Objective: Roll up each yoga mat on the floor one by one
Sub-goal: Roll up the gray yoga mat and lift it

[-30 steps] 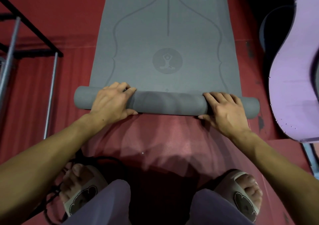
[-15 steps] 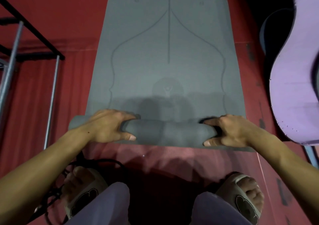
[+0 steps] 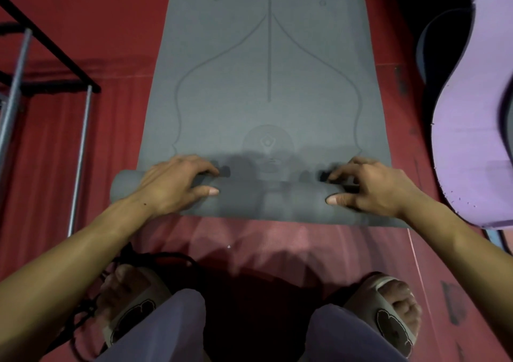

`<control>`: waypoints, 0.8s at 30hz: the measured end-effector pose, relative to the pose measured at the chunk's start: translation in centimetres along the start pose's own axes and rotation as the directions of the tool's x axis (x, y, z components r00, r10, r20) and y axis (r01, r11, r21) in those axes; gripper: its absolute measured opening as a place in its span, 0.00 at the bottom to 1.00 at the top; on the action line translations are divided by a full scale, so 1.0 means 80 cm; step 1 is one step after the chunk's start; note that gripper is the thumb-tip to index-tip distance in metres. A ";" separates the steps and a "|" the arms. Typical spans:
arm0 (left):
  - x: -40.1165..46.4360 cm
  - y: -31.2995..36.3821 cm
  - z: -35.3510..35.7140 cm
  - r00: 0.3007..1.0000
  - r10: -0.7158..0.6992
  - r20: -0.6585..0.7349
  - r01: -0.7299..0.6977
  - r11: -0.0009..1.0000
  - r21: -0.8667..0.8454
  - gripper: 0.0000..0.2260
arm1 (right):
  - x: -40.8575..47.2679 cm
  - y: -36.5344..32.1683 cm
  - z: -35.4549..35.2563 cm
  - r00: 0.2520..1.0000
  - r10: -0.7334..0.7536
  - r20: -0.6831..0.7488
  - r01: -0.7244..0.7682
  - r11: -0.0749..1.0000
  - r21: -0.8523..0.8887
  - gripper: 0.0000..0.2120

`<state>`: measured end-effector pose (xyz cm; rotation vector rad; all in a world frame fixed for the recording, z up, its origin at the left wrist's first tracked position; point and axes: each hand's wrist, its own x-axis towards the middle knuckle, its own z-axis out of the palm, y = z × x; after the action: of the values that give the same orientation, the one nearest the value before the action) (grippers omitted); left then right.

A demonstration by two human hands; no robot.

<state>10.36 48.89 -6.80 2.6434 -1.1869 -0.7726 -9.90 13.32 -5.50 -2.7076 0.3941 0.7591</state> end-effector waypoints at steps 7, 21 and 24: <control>0.017 0.013 -0.008 0.998 0.037 -0.040 -0.038 0.999 -0.024 0.13 | 0.007 -0.007 0.005 0.998 -0.018 -0.063 0.025 0.994 0.108 0.17; 0.000 0.042 -0.015 1.000 -0.013 0.003 0.012 0.990 0.139 0.32 | -0.017 -0.026 0.039 0.918 -0.037 -0.395 0.012 0.998 -0.066 0.20; 0.003 0.044 -0.014 0.998 -0.017 0.058 0.006 0.985 0.175 0.39 | -0.022 -0.029 0.049 0.933 -0.052 -0.356 -0.007 0.987 -0.162 0.35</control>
<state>8.80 46.25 -4.76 2.7873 -1.3128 -0.7883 -12.36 17.14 -7.27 -3.0027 0.3953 0.2935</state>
